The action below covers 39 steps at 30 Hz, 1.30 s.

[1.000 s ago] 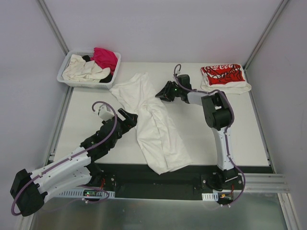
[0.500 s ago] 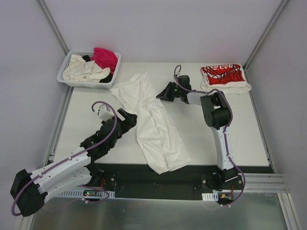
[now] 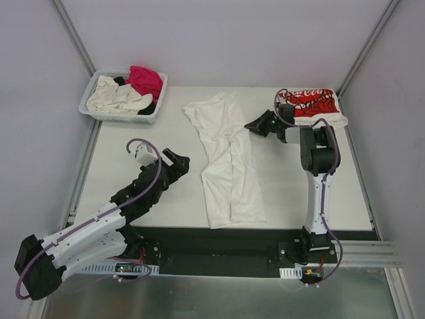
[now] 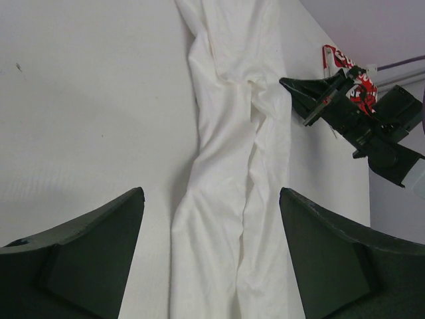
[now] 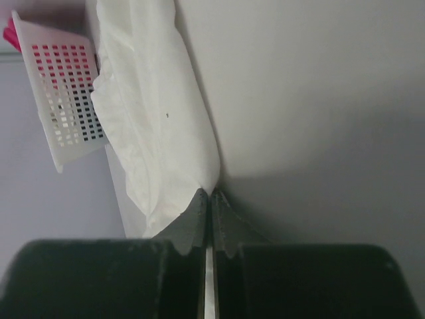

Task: Fold and stack the t-shirts
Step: Rotate the tshirt 90 degrees

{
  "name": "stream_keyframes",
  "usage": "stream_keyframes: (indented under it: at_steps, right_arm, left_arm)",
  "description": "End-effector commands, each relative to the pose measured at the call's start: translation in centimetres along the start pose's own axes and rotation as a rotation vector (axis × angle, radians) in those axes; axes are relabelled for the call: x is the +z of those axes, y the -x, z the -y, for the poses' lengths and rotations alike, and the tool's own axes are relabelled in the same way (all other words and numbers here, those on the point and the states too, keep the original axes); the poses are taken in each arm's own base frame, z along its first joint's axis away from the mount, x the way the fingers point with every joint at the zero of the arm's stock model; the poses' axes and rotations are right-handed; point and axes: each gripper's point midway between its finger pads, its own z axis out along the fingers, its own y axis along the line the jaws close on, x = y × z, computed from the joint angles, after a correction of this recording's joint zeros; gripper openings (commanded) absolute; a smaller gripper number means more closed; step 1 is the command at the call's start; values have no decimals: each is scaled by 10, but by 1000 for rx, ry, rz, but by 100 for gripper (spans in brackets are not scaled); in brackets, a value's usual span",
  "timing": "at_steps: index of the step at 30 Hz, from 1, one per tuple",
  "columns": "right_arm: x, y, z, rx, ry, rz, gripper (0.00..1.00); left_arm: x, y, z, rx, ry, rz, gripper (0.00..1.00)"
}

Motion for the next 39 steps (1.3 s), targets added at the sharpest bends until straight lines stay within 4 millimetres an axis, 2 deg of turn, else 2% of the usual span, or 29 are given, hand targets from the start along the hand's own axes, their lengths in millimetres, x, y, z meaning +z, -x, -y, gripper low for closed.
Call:
stream_keyframes:
  at_steps: [1, 3, 5, 10, 11, 14, 15, 16, 17, 19, 20, 22, 24, 26, 27, 29, 31, 32, 33, 34, 35, 36, 38, 39]
  right_arm:
    - [-36, 30, 31, 47, -64, 114, 1]
    - [-49, 43, 32, 51, -63, 163, 1]
    - [-56, 40, 40, 66, -76, 170, 1]
    - [-58, 29, 33, 63, -62, 158, 3]
    - [-58, 25, 33, 60, -61, 150, 6]
    - [-64, 19, 30, 54, -66, 147, 25]
    - [-68, 16, 34, 49, -78, 145, 27]
    - [-73, 18, 28, 34, -75, 155, 29]
    - [-77, 18, 28, 32, -89, 155, 34]
    - [-86, 24, 30, 17, -112, 164, 37]
    - [-92, 30, 25, 9, -111, 179, 39]
    - [-99, 39, 22, -9, -132, 183, 39]
    - [-116, 54, 20, -12, -141, 214, 39]
    - [-127, 50, 24, -14, -160, 223, 39]
    - [-138, 51, 13, -36, -151, 244, 39]
    - [-147, 34, 20, -42, -183, 226, 39]
    - [-162, 27, 8, -65, -174, 240, 39]
    - [-166, 12, 19, -54, -196, 225, 39]
    - [-170, 6, 20, -52, -201, 226, 39]
    - [-178, 2, 12, -67, -188, 240, 39]
    - [-181, -5, 12, -69, -188, 234, 39]
    - [-182, -22, 20, -55, -204, 213, 39]
    - [-189, -33, 11, -79, -194, 226, 39]
    - [-190, -49, 19, -67, -211, 202, 39]
  left_arm:
    - [1, 15, 6, 16, 7, 39, 82]
    - [1, 16, 5, 20, 7, 37, 82]
    - [1, 16, 5, 20, 4, 35, 82]
    - [1, 13, 2, 20, 4, 24, 82]
    - [1, 12, 1, 22, 4, 21, 82]
    - [1, 11, 0, 19, 0, 24, 83]
    - [2, 12, 0, 19, 0, 29, 83]
    - [4, 11, -3, 27, 4, 28, 83]
    - [6, 14, 3, 20, -20, 42, 83]
    - [11, 13, 2, 39, -22, 49, 84]
    - [14, 17, 9, 32, -47, 59, 84]
    - [22, 14, 9, 51, -42, 49, 84]
    - [27, 15, 16, 38, -69, 43, 84]
    - [32, 9, 17, 34, -77, 24, 84]
    - [32, 7, 21, 23, -97, 15, 84]
    - [35, 2, 20, 12, -95, -1, 84]
    - [37, -3, 20, 8, -108, -14, 84]
    - [37, -5, 21, 10, -111, -21, 84]
    - [39, -7, 19, 9, -108, -29, 84]
    - [41, -12, 21, 12, -121, -49, 84]
    - [41, -15, 22, 12, -127, -63, 84]
    - [41, -19, 21, 5, -129, -81, 84]
    - [39, -31, 24, 7, -167, -133, 85]
    - [38, -38, 21, 10, -169, -156, 85]
